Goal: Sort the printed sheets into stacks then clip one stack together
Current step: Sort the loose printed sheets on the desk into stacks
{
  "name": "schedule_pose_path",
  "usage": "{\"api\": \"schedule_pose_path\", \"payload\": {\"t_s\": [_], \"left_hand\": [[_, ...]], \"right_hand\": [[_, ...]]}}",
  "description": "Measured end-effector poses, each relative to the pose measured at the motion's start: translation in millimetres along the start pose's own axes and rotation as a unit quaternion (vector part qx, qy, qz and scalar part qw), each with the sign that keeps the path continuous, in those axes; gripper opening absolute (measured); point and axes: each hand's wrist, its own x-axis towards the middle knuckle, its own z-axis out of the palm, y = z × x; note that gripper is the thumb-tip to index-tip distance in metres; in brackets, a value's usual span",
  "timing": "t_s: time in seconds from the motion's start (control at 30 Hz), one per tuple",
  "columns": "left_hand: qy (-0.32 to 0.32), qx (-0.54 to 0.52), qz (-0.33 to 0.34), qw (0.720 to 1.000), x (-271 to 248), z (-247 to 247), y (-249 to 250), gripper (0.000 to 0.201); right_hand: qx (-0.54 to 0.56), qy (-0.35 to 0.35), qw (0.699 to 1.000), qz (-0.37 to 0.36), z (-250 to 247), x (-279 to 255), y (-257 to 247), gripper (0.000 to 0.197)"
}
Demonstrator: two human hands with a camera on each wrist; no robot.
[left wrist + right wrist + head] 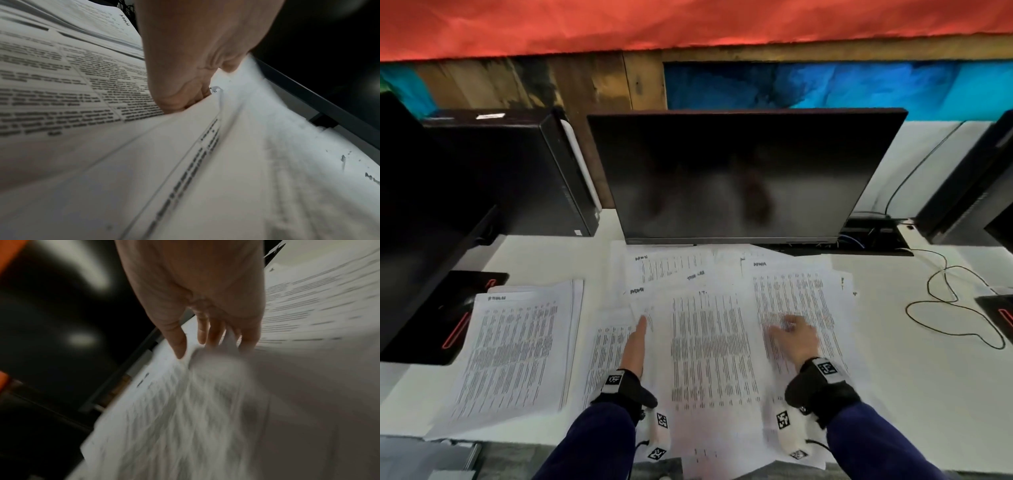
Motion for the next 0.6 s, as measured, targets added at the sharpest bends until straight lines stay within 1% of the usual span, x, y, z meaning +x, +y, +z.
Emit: {"api": "schedule_pose_path", "payload": {"t_s": [0.03, 0.07, 0.1, 0.13, 0.2, 0.3, 0.37, 0.43, 0.5, 0.57, 0.6], "left_hand": [[-0.011, 0.018, 0.011, 1.0, -25.2, 2.4, 16.7, 0.115], [-0.014, 0.04, 0.019, 0.999, -43.6, 5.1, 27.1, 0.099], [-0.008, 0.058, 0.023, 0.998, -51.8, 6.9, 29.8, 0.085], [0.0, 0.077, 0.033, 0.996, -48.7, 7.2, 26.2, 0.075], [0.007, 0.092, 0.04, 0.995, -46.0, 7.2, 20.4, 0.069], [0.013, 0.101, 0.052, 0.993, -49.4, 8.2, 20.6, 0.07], [0.005, 0.094, 0.082, 0.992, -52.4, 7.1, 20.3, 0.069], [0.009, 0.08, 0.116, 0.99, -56.7, 5.3, 20.2, 0.068], [0.009, 0.049, 0.136, 0.989, -60.8, 0.0, 21.5, 0.066], [0.013, -0.008, 0.129, 0.991, -59.3, -10.3, 19.1, 0.064], [0.015, -0.037, 0.12, 0.992, -55.5, -17.2, 16.5, 0.063]], "right_hand": [[-0.068, 0.047, 0.996, 0.019, -9.5, 5.2, 5.2, 0.054], [-0.12, 0.084, 0.988, 0.048, -19.7, 10.4, 10.3, 0.057], [-0.145, 0.1, 0.981, 0.081, -29.3, 14.3, 15.4, 0.063], [-0.145, 0.099, 0.978, 0.111, -36.8, 17.3, 20.8, 0.071], [-0.127, 0.085, 0.978, 0.144, -49.2, 23.1, 33.2, 0.081], [-0.109, 0.047, 0.979, 0.165, -60.9, 27.3, 46.0, 0.084], [-0.089, 0.042, 0.98, 0.175, -63.3, 29.1, 52.2, 0.086], [-0.069, 0.058, 0.982, 0.168, -64.5, 32.7, 56.7, 0.074], [-0.028, 0.063, 0.987, 0.148, -65.8, 35.1, 57.4, 0.052], [0.0, 0.082, 0.989, 0.126, -68.7, 31.4, 57.3, 0.035], [0.016, 0.1, 0.988, 0.114, -69.3, 32.6, 61.0, 0.032]]}}
